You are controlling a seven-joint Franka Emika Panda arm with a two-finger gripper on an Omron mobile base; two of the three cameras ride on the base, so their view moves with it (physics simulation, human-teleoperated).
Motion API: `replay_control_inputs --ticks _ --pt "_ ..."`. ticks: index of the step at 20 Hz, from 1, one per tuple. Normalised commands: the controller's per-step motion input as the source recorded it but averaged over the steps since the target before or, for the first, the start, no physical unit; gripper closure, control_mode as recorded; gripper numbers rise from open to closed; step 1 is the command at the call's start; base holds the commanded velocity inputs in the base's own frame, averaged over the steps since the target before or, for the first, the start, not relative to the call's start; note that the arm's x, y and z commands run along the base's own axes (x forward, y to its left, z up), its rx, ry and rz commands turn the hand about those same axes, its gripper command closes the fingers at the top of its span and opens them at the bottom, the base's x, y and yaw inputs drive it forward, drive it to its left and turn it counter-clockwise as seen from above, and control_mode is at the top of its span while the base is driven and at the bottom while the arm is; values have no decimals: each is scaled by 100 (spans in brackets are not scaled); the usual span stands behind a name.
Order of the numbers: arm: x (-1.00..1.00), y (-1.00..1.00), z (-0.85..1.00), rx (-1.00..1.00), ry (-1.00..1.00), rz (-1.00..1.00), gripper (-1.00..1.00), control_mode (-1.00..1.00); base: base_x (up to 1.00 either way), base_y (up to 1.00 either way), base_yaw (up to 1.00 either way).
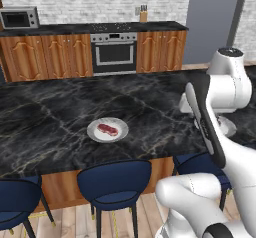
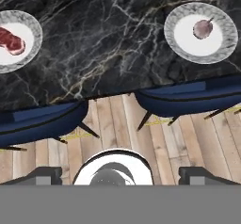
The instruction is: Transport the steak and garlic to the fridge. Place the steak on the rack containing meat and place the garlic on the rack containing the vegetable, ensuring meats and vegetables are on different racks.
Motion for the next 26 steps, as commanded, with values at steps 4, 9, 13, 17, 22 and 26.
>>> replay_control_inputs --ticks 4,9,13,17,22,26 --pt "6 -67 -23 0 7 -20 -100 -100 0 0 0" --pt "9 -75 -30 0 10 -17 -100 -100 0 0 0" --pt "9 -79 -41 0 7 -13 -100 -100 0 0 0" --pt "21 -73 -39 0 2 -6 -100 -100 0 0 0" --pt "37 -65 -28 0 0 0 -100 -100 0 0 0" --pt "41 -66 -31 0 0 0 -100 -100 0 0 0"
